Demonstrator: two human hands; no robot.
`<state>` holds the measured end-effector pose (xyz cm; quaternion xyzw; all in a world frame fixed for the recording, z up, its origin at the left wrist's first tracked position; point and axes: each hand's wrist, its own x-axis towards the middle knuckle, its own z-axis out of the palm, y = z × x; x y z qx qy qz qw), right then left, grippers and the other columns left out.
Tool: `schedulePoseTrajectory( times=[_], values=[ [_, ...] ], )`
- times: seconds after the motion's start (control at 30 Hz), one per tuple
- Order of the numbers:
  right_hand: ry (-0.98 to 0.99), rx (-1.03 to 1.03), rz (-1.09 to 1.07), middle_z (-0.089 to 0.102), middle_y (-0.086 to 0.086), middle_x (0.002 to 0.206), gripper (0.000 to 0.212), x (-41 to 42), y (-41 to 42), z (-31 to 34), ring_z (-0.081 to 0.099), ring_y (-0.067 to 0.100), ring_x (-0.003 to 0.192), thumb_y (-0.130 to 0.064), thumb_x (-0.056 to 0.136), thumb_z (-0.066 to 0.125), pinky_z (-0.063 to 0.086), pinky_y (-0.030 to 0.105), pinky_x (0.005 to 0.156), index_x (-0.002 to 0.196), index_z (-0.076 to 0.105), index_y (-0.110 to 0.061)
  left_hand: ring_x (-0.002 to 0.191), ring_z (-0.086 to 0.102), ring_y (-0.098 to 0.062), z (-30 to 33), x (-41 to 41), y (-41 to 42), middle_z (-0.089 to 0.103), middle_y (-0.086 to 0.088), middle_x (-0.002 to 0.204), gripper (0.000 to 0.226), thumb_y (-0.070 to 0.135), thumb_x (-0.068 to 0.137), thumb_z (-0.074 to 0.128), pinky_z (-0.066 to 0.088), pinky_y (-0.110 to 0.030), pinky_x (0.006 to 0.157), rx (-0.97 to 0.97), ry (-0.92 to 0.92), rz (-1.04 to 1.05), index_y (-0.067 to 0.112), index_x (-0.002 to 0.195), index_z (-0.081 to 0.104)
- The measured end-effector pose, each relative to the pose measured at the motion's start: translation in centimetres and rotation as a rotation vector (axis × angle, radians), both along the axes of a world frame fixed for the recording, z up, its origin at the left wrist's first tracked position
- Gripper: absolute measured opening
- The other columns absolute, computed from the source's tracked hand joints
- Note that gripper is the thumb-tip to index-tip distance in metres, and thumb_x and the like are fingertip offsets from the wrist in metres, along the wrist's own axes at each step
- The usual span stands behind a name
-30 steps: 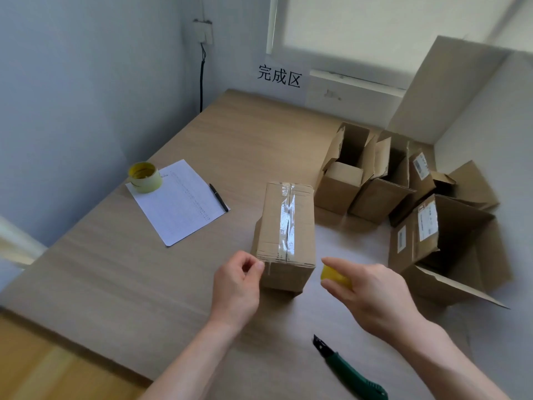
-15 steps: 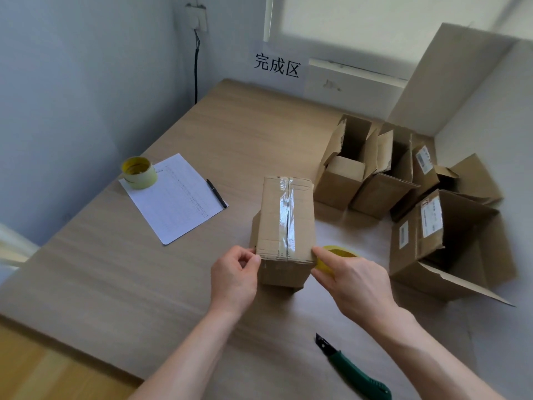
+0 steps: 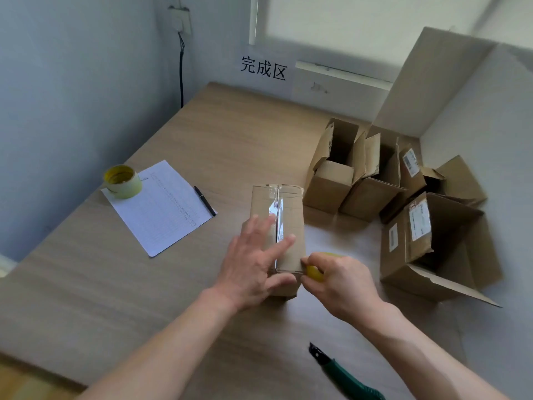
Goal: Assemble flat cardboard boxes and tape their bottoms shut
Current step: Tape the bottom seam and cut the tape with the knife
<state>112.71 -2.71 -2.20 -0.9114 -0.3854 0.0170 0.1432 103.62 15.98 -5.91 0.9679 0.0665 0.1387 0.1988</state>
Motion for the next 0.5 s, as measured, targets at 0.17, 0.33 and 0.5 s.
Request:
schedulePoseTrajectory(
  times=[0.17, 0.33, 0.5],
  values=[
    [-0.058, -0.156, 0.144, 0.068, 0.000, 0.085, 0.028, -0.1, -0.6, -1.3, 0.064, 0.027, 0.081, -0.051, 0.082, 0.057, 0.042, 0.032, 0.063, 0.100, 0.062, -0.029, 0.150, -0.006, -0.030, -1.8, 0.8, 0.9, 0.001, 0.001, 0.163, 0.066, 0.065, 0.090, 0.043, 0.036, -0.041, 0.111, 0.181, 0.296, -0.285, 0.041, 0.149, 0.028],
    [-0.029, -0.106, 0.112, 0.069, -0.003, 0.080, 0.027, -1.0, -3.1, -4.0, 0.064, 0.023, 0.065, -0.054, 0.085, 0.050, 0.034, 0.028, 0.051, 0.101, 0.052, -0.033, 0.136, 0.039, -0.039, -3.5, 0.0, 0.3, 0.047, -0.011, 0.147, 0.056, 0.056, 0.087, 0.051, 0.054, -0.047, 0.091, 0.171, 0.030, -0.353, 0.022, 0.129, 0.064],
    [0.151, -0.053, -0.054, 0.067, -0.003, 0.088, 0.028, 0.5, -2.6, -5.1, 0.062, 0.025, 0.082, -0.054, 0.087, 0.060, 0.037, 0.033, 0.060, 0.102, 0.050, -0.033, 0.146, 0.023, -0.031, -2.6, 1.7, 0.3, 0.036, -0.004, 0.154, 0.056, 0.056, 0.085, 0.058, 0.036, -0.055, 0.106, 0.145, 0.226, -0.272, 0.029, 0.134, 0.055]
  ],
)
